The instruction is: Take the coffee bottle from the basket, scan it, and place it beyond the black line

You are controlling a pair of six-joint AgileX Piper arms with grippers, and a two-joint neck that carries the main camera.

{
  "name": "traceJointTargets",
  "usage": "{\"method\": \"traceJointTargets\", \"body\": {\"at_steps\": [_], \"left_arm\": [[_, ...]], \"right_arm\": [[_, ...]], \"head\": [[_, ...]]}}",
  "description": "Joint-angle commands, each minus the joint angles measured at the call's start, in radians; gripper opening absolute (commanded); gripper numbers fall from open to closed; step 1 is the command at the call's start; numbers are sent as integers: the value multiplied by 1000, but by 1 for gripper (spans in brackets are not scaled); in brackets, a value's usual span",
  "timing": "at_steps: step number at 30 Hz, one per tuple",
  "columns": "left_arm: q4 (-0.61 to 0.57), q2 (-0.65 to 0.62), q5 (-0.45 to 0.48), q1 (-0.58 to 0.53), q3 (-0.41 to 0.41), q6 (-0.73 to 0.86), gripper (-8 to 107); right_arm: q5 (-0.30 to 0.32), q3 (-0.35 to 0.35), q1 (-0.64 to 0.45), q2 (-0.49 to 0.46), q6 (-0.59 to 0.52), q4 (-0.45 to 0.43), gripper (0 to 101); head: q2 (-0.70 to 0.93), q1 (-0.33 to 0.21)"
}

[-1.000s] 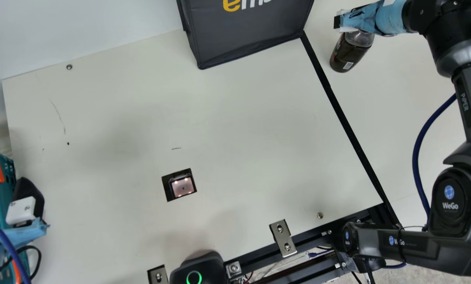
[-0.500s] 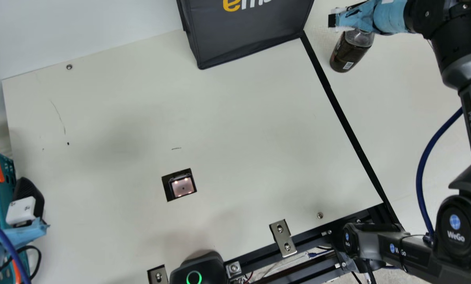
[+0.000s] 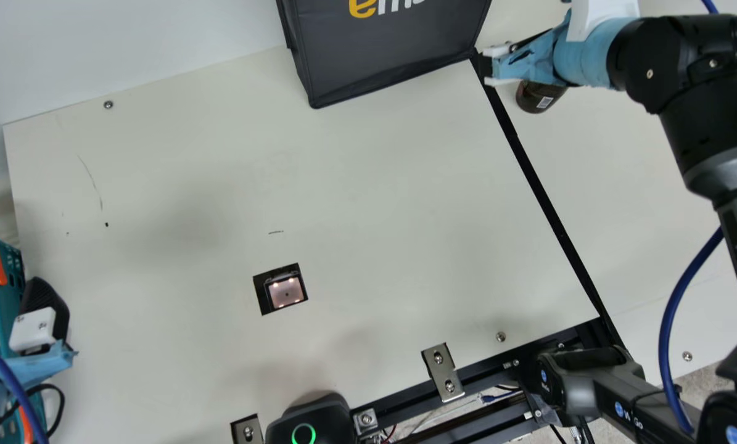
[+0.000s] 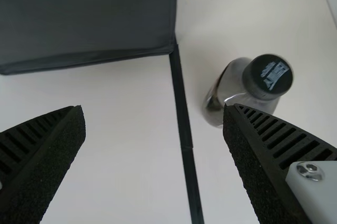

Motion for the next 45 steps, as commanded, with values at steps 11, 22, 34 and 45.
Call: {"method": "traceJointTargets", "body": {"at_steps": [11, 22, 34, 45], "left_arm": [[-40, 5, 192, 9, -155, 34, 90], [-79, 10, 385, 17, -311, 69, 90], [-122, 15, 595, 27, -480, 106, 90], [-162, 20, 787, 36, -636, 141, 90]], "right_arm": [[139, -3, 62, -192, 26, -22, 91], [278, -7, 125, -385, 52, -43, 91], [399, -9, 183, -547, 78, -61, 91], [425, -11, 186, -581, 80, -65, 91]], "head": [[254, -26], [347, -26], [347, -26], [347, -26]]}}
